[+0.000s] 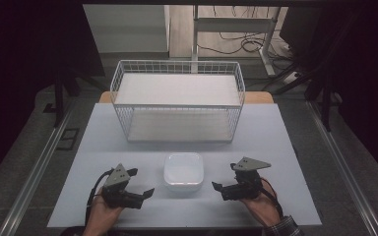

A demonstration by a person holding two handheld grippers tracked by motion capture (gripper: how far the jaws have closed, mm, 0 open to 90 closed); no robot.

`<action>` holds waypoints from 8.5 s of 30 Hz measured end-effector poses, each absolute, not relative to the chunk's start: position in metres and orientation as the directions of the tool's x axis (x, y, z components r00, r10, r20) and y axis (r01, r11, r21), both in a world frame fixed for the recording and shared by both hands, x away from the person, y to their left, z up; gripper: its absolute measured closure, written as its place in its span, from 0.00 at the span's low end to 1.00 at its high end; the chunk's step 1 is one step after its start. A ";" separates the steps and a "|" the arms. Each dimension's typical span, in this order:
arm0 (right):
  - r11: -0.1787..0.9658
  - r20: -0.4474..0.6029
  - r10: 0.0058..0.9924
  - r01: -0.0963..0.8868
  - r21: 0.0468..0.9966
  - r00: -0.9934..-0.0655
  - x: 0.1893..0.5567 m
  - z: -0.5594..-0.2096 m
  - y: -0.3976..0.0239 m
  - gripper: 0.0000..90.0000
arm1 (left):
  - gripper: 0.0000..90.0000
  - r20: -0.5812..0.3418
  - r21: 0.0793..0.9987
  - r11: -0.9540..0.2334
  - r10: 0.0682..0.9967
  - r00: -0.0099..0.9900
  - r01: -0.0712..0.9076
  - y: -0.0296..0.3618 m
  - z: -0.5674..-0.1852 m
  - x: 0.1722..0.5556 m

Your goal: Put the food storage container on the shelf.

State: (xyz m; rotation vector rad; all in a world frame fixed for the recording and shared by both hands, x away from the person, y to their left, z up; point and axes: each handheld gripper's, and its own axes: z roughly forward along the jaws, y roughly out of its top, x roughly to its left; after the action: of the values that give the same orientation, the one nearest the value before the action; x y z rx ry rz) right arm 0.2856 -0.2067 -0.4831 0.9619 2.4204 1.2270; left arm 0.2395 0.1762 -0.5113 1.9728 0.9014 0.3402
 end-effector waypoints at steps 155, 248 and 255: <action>0.373 0.070 0.643 0.392 0.841 -0.763 0.387 -0.456 -0.131 0.99 | 0.07 -0.190 0.884 -0.146 0.756 0.627 0.443 0.156 -0.477 0.330; 0.474 0.004 0.636 0.394 0.787 -0.772 0.413 -0.482 -0.095 0.48 | 0.02 -0.070 0.875 -0.241 0.796 0.601 0.421 0.186 -0.520 0.233; 0.467 0.032 0.619 0.401 0.788 -0.785 0.400 -0.477 -0.102 0.33 | 0.02 -0.088 0.872 -0.233 0.791 0.606 0.430 0.186 -0.522 0.234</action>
State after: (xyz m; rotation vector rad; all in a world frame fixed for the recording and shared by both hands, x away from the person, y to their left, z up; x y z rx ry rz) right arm 0.3996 -0.1020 -0.4769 0.8747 2.4595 1.2175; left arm 0.2338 0.1860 -0.5216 1.8642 0.9814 0.4677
